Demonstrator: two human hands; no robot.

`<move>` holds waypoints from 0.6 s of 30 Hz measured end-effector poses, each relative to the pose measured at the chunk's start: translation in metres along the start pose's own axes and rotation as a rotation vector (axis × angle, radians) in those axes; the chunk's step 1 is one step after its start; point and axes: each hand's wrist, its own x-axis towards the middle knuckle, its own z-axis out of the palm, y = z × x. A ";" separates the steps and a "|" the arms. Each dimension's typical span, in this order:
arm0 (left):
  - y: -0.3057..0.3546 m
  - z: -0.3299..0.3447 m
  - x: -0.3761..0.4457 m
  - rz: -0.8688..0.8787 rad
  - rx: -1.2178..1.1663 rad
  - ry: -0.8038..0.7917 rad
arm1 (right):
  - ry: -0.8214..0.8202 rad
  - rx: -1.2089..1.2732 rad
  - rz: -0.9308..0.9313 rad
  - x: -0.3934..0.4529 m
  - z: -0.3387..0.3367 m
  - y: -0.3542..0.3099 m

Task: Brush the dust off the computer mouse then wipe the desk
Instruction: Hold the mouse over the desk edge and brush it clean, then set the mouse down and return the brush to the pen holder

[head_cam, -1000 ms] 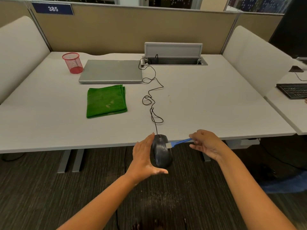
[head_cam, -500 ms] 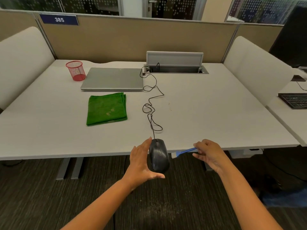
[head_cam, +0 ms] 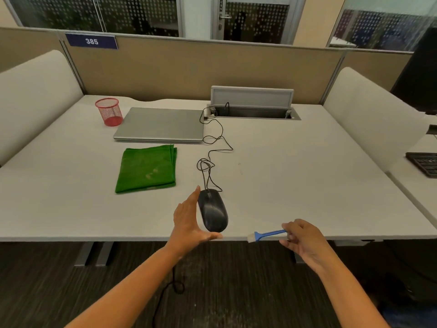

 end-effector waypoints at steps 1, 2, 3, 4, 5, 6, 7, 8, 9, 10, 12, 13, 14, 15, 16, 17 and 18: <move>-0.003 0.001 0.006 0.006 0.001 0.005 | 0.000 0.003 -0.001 0.003 -0.001 0.000; -0.005 0.001 0.012 0.015 0.003 0.006 | 0.003 0.003 -0.003 0.006 -0.001 -0.002; -0.008 0.002 0.019 0.023 0.005 0.003 | 0.012 0.001 -0.005 0.010 -0.001 -0.004; -0.011 0.003 0.025 0.030 0.008 -0.002 | 0.023 -0.001 -0.009 0.014 0.000 -0.005; -0.013 0.005 0.032 0.036 0.011 -0.006 | 0.034 -0.004 -0.015 0.018 0.000 -0.007; -0.015 0.006 0.039 0.038 0.008 -0.011 | 0.044 -0.005 -0.024 0.022 0.000 -0.009; -0.018 0.008 0.047 0.038 -0.001 -0.015 | 0.054 -0.004 -0.034 0.027 0.001 -0.010; -0.021 0.009 0.055 0.038 -0.014 -0.020 | 0.064 -0.001 -0.047 0.032 0.002 -0.012; -0.024 0.010 0.063 0.037 -0.032 -0.027 | 0.072 0.001 -0.057 0.038 0.003 -0.013; -0.028 0.011 0.072 0.037 -0.049 -0.036 | 0.081 0.006 -0.063 0.043 0.005 -0.015; -0.036 0.010 0.091 0.034 -0.071 -0.054 | 0.097 0.025 -0.068 0.055 0.010 -0.018; -0.042 0.009 0.100 0.029 -0.074 -0.063 | 0.106 0.036 -0.069 0.061 0.013 -0.021; -0.047 0.009 0.109 0.027 -0.073 -0.069 | 0.115 0.045 -0.069 0.067 0.017 -0.023; -0.053 0.008 0.117 0.027 -0.068 -0.074 | 0.124 0.053 -0.069 0.073 0.022 -0.025; -0.058 0.009 0.123 0.026 -0.060 -0.081 | 0.132 0.061 -0.068 0.078 0.027 -0.027; -0.063 0.010 0.129 0.025 -0.049 -0.093 | 0.140 0.068 -0.067 0.083 0.032 -0.029; -0.068 0.011 0.135 0.022 -0.038 -0.108 | 0.147 0.077 -0.066 0.088 0.036 -0.029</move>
